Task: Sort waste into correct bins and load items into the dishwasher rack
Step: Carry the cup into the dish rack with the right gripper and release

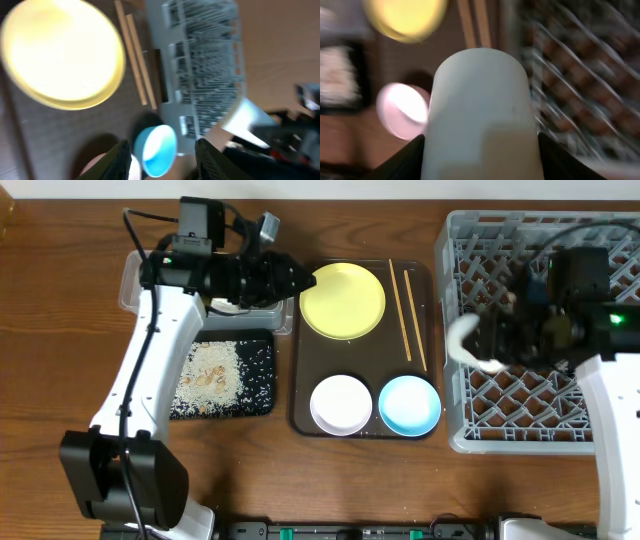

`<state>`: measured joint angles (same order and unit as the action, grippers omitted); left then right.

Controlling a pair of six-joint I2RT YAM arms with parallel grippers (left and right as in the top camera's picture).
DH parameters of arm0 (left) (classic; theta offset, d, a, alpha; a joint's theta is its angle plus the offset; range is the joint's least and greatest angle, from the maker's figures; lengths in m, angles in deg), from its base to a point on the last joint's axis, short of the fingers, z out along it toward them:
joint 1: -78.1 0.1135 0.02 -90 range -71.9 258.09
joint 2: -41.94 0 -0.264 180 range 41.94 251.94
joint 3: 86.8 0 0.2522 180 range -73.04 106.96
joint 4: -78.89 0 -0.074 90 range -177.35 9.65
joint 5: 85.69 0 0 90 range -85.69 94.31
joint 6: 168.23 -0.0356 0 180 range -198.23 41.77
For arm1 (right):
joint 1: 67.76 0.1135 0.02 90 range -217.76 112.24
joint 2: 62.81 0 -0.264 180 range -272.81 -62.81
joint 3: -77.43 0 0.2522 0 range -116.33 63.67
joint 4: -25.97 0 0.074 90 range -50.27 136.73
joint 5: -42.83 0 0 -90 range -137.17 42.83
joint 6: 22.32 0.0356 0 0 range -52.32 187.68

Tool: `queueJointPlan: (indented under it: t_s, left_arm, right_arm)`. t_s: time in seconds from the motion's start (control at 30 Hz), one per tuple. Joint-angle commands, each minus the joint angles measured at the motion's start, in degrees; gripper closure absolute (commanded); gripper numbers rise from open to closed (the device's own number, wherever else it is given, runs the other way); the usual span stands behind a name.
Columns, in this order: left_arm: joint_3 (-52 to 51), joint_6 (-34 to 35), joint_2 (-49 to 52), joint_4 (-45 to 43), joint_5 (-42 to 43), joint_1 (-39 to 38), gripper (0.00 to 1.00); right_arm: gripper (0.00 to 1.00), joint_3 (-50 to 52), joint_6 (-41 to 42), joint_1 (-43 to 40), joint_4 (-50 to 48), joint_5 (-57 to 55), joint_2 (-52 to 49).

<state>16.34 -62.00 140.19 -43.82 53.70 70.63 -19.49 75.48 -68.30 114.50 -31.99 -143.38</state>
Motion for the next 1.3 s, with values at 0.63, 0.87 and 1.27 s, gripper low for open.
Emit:
queueJointPlan:
  t_s: [0.63,0.87,1.27]
  left_arm:
    - [0.31,-1.14,0.24,2.64,-14.34,-4.74,0.55]
    - [0.31,-1.11,0.24,2.64,-14.34,-4.74,0.55]
    - [0.31,-1.11,0.24,2.64,-14.32,-4.79,0.55]
  right_arm:
    - [0.52,2.56,1.36,-0.20,3.91,-17.99,-9.90]
    - [0.51,2.75,1.33,-0.20,2.58,-17.92,-15.19]
    - [0.04,2.69,-0.15,-0.20,-0.09,-13.31,-17.29]
